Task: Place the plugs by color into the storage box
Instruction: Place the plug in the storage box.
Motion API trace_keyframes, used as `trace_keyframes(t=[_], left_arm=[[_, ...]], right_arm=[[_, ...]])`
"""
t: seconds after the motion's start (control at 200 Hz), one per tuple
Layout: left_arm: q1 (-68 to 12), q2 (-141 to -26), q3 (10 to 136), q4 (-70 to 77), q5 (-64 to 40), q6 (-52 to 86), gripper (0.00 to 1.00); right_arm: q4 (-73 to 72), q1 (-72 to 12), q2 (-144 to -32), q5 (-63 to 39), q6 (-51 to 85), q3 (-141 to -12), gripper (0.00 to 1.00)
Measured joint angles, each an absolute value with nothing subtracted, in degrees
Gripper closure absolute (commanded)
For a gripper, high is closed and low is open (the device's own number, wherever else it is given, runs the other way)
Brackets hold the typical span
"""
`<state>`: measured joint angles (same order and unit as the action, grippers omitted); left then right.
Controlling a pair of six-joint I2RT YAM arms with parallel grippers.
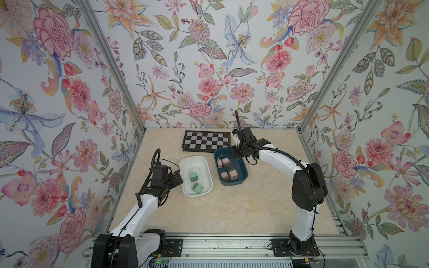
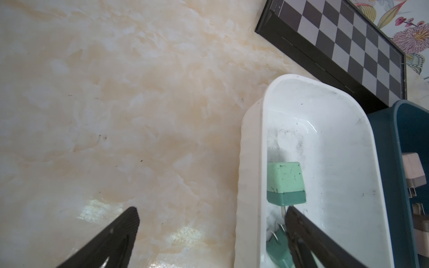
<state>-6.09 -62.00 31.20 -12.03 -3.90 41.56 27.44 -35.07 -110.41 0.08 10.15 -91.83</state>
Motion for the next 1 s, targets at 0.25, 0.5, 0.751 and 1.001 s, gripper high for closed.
trace_keyframes(t=[0.25, 0.5, 0.751, 1.001], left_arm=[[-6.1, -60.8, 31.2, -11.9, -3.9, 41.6, 0.00], [-6.1, -58.7, 31.2, -12.3, -3.9, 41.5, 0.01], [-6.1, -58.7, 31.2, -12.8, -3.9, 41.5, 0.01], [-6.1, -58.7, 31.2, -12.8, -4.1, 41.5, 0.01]], right_arm=[[27.5, -49.5, -119.7, 1.6, 14.4, -102.6, 0.64], [27.7, -53.0, -128.5, 2.3, 15.6, -107.9, 0.64], [27.9, -54.7, -133.0, 5.0, 15.6, -110.3, 0.64], [27.6, -55.9, -136.0, 7.5, 15.7, -112.9, 0.63]])
